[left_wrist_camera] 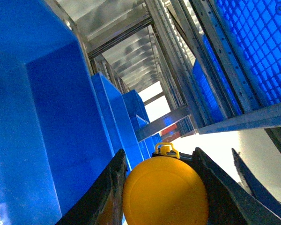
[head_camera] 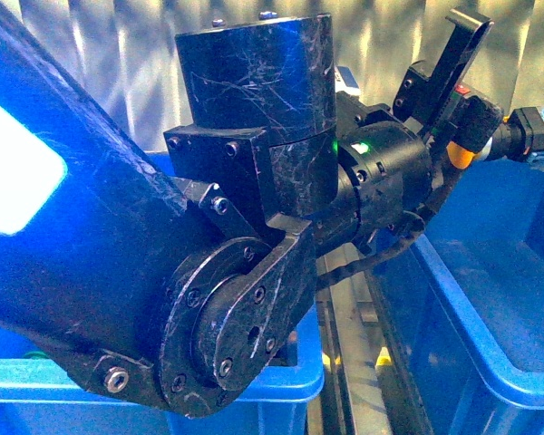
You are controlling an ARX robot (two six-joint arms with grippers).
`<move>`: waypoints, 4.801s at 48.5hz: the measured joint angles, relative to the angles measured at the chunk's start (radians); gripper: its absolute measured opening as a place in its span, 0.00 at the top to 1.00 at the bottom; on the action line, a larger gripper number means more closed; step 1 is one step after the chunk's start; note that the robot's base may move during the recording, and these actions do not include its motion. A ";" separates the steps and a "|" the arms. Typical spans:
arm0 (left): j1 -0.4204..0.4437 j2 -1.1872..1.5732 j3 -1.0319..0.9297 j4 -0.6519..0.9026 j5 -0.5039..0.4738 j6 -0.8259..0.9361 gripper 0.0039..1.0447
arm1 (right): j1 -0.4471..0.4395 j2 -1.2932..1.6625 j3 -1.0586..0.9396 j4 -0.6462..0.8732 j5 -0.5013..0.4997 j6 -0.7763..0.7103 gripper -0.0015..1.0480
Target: Pick red and yellow buttons and place in box
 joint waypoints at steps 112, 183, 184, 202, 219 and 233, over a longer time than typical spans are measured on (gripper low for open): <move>-0.054 0.141 0.187 -0.089 -0.021 -0.141 0.69 | 0.166 0.123 0.042 0.032 0.076 -0.040 0.72; 0.071 -0.138 -0.014 -0.174 -0.263 0.220 0.07 | 0.171 0.160 0.072 0.029 0.073 -0.092 0.75; 0.073 -0.146 -0.023 -0.172 -0.264 0.224 0.07 | 0.172 0.161 0.072 0.026 0.074 -0.097 0.75; 0.190 -0.669 -0.394 -0.466 -0.628 0.656 0.23 | 0.203 0.137 0.066 -0.047 0.069 -0.241 0.75; 0.396 -1.607 -1.004 -1.046 -0.618 1.086 0.80 | 0.263 0.048 0.009 -0.150 0.105 -0.388 0.75; 0.481 -1.935 -1.147 -1.133 -0.508 1.106 0.98 | 0.346 -0.030 -0.002 -0.221 0.160 -0.514 0.75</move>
